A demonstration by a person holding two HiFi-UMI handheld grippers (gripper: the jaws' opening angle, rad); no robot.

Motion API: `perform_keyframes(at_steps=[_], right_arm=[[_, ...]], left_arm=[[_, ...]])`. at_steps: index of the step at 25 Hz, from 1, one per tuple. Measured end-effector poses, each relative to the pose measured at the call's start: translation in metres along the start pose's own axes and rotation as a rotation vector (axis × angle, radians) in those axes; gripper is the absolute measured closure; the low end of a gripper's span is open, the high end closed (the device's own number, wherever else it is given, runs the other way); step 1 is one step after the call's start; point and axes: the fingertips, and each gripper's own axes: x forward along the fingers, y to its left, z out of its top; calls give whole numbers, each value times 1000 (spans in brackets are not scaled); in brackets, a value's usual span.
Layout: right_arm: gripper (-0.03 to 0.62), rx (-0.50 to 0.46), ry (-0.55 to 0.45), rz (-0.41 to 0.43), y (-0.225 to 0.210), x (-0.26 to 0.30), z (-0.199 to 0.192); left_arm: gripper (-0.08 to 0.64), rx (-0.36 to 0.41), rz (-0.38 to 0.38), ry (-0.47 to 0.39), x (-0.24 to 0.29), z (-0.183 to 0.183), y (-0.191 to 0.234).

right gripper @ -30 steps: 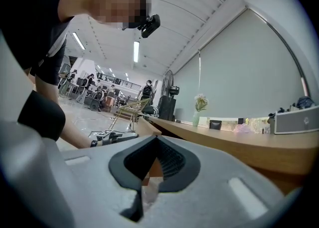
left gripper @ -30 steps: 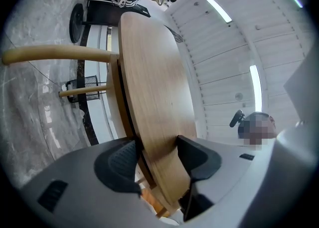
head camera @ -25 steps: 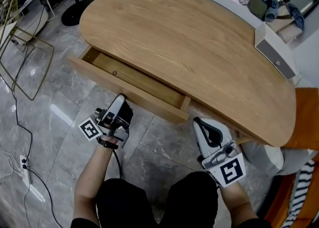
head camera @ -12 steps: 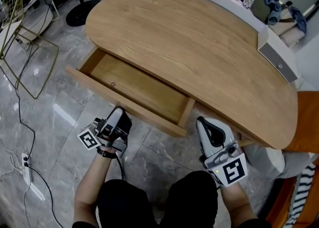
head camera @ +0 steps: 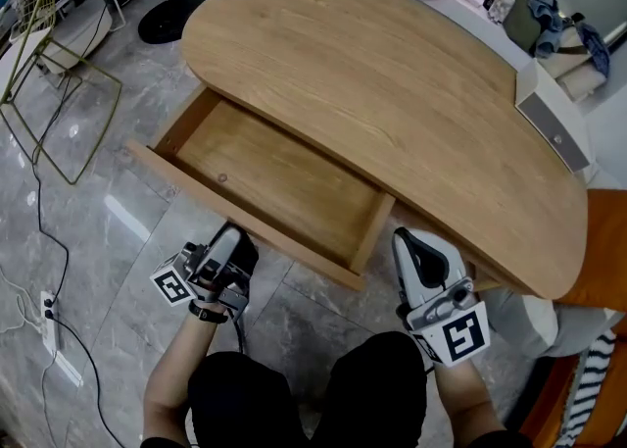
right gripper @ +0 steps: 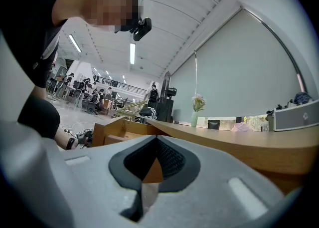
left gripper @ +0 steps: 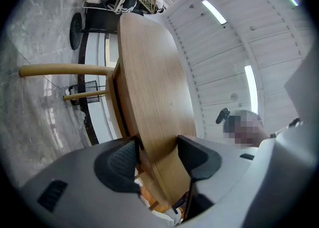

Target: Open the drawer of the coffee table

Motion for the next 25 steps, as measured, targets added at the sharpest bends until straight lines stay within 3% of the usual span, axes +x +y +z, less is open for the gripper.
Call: perform_keyframes(at_steps=[3, 10, 16, 21, 25], right_arm=[[588, 1, -3, -2, -1, 3, 0], [588, 12, 0, -3, -3, 8, -6], [588, 28, 0, 9, -2, 16, -12], [588, 39, -11, 2, -6, 17, -12], [588, 69, 6, -28, -17, 21, -12]], left_arm=[[337, 47, -29, 10, 1, 3, -4], [336, 61, -28, 30, -1, 0, 0], [304, 99, 37, 62, -14, -3, 14], [293, 154, 48, 88, -17, 1, 18], [281, 206, 115, 78, -22, 15, 28]])
